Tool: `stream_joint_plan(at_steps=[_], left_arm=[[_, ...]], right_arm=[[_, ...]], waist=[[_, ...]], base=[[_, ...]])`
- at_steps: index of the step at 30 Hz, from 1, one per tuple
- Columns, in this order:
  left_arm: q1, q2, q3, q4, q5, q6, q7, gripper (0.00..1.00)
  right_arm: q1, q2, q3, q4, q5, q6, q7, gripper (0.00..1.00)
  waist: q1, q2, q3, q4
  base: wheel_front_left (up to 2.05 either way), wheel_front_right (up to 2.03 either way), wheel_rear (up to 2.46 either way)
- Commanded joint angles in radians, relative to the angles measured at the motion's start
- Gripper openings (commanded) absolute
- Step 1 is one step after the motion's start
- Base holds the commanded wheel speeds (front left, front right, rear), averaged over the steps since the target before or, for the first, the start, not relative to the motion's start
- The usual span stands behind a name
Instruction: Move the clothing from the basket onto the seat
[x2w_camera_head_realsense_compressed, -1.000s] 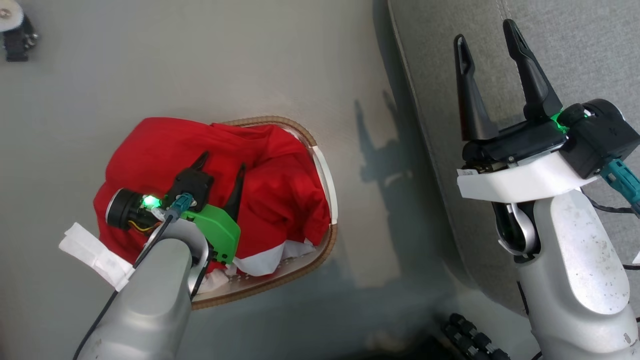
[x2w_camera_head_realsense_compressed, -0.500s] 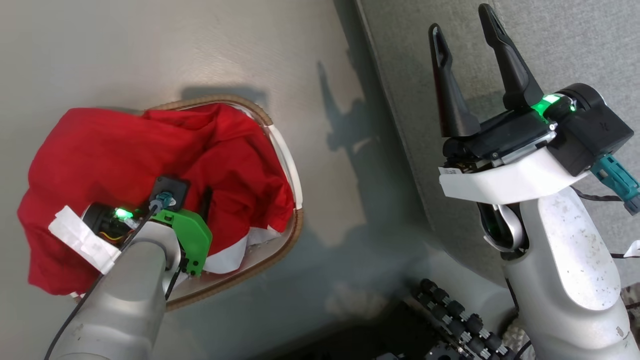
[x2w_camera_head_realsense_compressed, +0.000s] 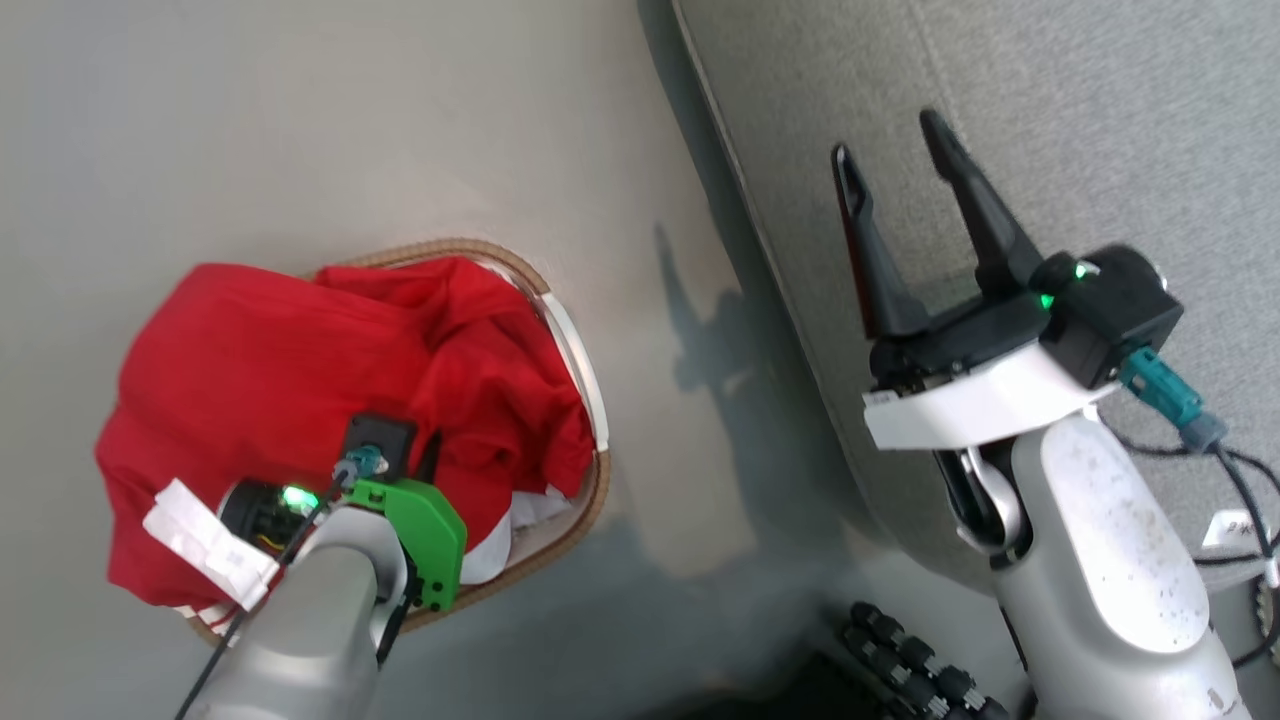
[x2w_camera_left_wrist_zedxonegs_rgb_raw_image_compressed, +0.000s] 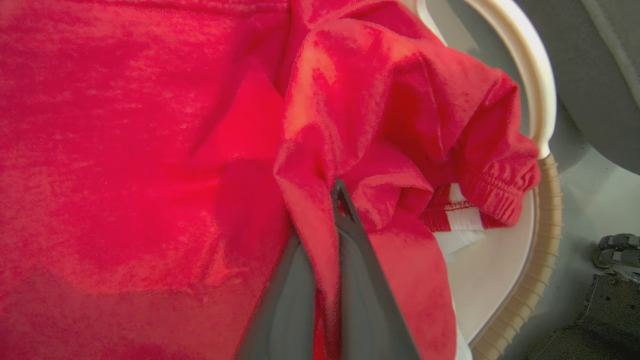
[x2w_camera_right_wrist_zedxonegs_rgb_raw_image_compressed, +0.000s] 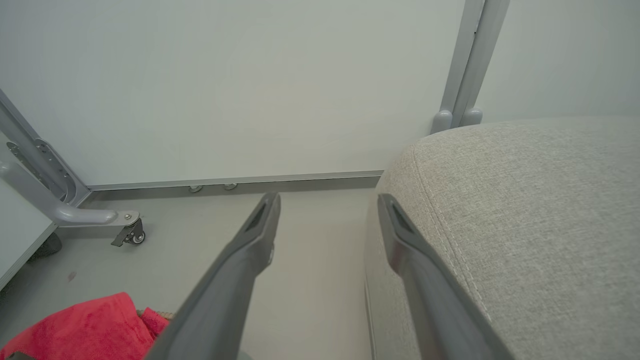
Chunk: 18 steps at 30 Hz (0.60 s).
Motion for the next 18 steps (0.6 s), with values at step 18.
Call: stream_joint_plan(at_steps=[18], left_arm=[[0.353,-0.040,0.237,-0.429,0.006,0.011,-0.007,0.00]], right_arm=[[0.247,-0.004,-0.024,0.122,-0.063,0.000,-0.005,1.00]], waist=[[-0.0001,0.0000,-0.504,0.204]], base=[[0.00,0.00,0.00]])
